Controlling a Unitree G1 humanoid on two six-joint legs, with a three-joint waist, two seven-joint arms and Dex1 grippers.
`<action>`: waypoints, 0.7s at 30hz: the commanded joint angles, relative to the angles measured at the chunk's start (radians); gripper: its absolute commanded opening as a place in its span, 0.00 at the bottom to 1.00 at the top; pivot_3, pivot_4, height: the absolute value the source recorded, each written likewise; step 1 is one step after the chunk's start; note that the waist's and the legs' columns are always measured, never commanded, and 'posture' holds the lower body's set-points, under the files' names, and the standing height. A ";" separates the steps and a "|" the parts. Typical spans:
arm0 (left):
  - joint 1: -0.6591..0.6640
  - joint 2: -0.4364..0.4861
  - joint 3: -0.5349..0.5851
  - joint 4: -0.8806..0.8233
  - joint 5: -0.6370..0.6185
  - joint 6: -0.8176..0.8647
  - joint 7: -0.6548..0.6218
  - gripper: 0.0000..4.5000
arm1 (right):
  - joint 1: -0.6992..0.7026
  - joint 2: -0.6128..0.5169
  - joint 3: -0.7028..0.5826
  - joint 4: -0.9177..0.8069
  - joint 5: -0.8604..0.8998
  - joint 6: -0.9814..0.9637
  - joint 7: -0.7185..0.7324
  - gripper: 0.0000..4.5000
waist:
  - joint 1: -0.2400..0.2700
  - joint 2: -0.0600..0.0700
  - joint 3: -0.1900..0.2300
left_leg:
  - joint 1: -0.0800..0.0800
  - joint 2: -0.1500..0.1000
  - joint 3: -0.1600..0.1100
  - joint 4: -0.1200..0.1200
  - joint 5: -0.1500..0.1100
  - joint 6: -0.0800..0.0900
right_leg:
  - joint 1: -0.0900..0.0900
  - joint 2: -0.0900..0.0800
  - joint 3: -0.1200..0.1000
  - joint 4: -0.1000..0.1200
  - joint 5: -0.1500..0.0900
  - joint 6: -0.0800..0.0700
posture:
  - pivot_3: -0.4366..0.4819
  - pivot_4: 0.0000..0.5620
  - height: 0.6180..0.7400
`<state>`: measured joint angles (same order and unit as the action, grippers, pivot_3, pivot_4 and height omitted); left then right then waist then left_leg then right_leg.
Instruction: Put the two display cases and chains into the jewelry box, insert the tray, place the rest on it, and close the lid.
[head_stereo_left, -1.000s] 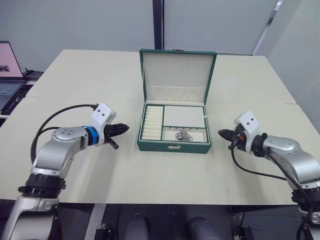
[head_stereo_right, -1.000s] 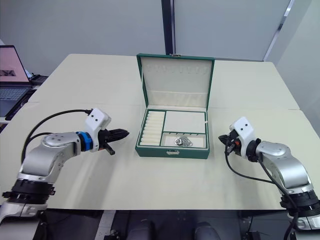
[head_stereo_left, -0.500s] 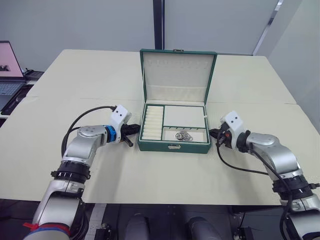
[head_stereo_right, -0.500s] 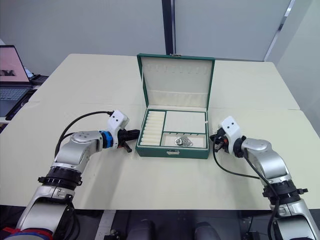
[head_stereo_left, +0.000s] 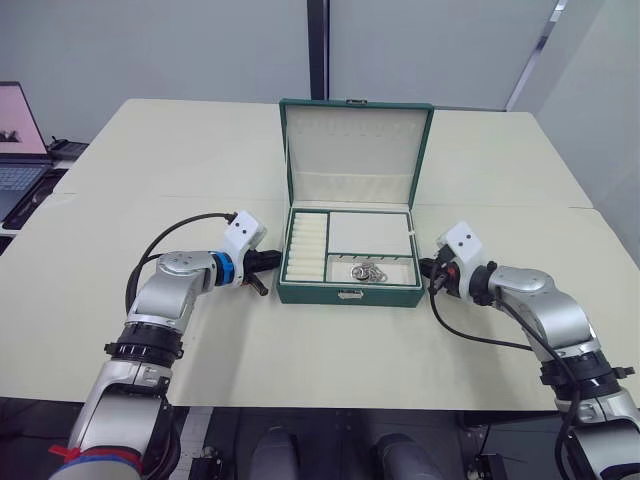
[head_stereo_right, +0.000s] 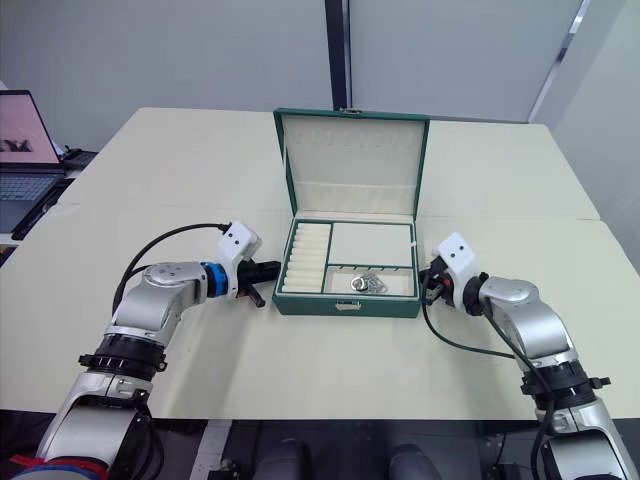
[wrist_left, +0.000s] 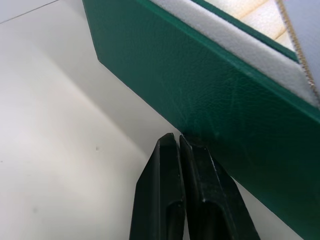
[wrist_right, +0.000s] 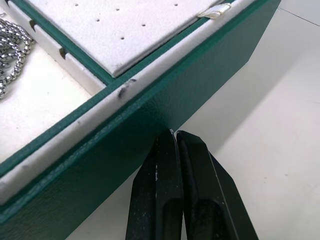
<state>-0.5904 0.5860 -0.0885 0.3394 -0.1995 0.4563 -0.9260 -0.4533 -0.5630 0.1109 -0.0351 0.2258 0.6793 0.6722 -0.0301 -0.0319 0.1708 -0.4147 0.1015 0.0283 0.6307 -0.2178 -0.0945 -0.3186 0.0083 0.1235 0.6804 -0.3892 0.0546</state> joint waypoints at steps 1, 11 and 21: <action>0.018 -0.018 -0.013 -0.102 -0.051 0.028 -0.067 0.03 | -0.014 0.023 0.015 -0.096 0.019 0.002 0.015 0.01 | 0.000 0.000 0.000 | 0.000 0.000 0.000 0.000 0.000 0.000 | 0.000 0.000 0.000 0.000 0.000 0.000 | 0.48 0.27 1.00; 0.110 0.018 0.014 -0.240 -0.056 0.106 -0.086 0.03 | 0.062 0.018 0.010 -0.274 0.045 0.103 0.022 0.01 | -0.001 0.000 0.000 | 0.000 0.000 0.000 0.000 0.000 0.000 | 0.000 0.000 0.000 0.000 0.000 0.000 | 0.48 0.27 1.00; 0.251 0.088 0.068 -0.391 -0.093 0.180 -0.085 0.03 | 0.173 -0.014 -0.018 -0.449 0.094 0.213 0.032 0.01 | -0.001 0.000 0.000 | 0.000 0.000 0.000 -0.001 0.000 0.000 | 0.000 0.000 0.000 0.000 0.000 0.000 | 0.48 0.27 1.00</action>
<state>-0.3436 0.6826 0.0055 0.0030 -0.2535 0.6327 -0.9739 -0.2723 -0.5860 0.0974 -0.3973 0.2617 0.9074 0.6761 -0.0316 -0.0318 0.1708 -0.4147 0.1015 0.0280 0.6299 -0.2179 -0.0943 -0.3186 0.0084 0.1239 0.6802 -0.3893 0.0546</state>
